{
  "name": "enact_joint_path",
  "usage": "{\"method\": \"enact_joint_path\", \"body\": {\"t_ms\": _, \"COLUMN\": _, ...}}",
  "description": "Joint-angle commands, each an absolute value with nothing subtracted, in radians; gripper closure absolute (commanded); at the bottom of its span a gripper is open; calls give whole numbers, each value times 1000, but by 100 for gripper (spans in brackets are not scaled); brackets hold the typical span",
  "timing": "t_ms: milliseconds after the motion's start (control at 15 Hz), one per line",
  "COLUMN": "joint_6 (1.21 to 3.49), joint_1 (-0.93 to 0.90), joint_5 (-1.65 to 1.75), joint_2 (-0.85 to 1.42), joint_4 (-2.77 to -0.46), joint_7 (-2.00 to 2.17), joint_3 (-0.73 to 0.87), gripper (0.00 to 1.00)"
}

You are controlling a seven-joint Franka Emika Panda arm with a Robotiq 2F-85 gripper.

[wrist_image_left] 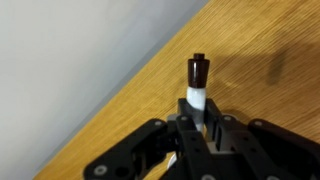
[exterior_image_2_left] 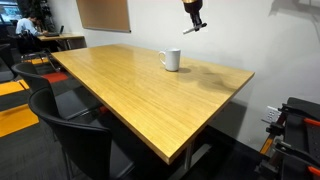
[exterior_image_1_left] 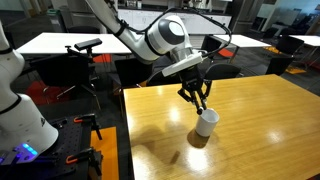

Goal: Put the marker in the cup

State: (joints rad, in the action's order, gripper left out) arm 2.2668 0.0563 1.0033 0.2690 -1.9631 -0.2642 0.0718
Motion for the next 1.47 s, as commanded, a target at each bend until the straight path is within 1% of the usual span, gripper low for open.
{"method": "enact_joint_path", "body": {"t_ms": 0, "joint_6": 2197, "joint_1": 51, "joint_5": 1006, "joint_2": 324, "joint_4": -1870, "joint_7": -328, "joint_3": 63, "gripper": 95}}
{"method": "enact_joint_path", "body": {"t_ms": 667, "joint_6": 2094, "joint_1": 25, "joint_5": 1022, "joint_2": 442, "joint_4": -1726, "joint_7": -432, "joint_3": 47, "gripper": 95}}
{"method": "enact_joint_path", "body": {"t_ms": 1400, "joint_6": 2007, "joint_1": 15, "joint_5": 1017, "joint_2": 552, "joint_4": -1624, "joint_7": -510, "joint_3": 39, "gripper": 95}}
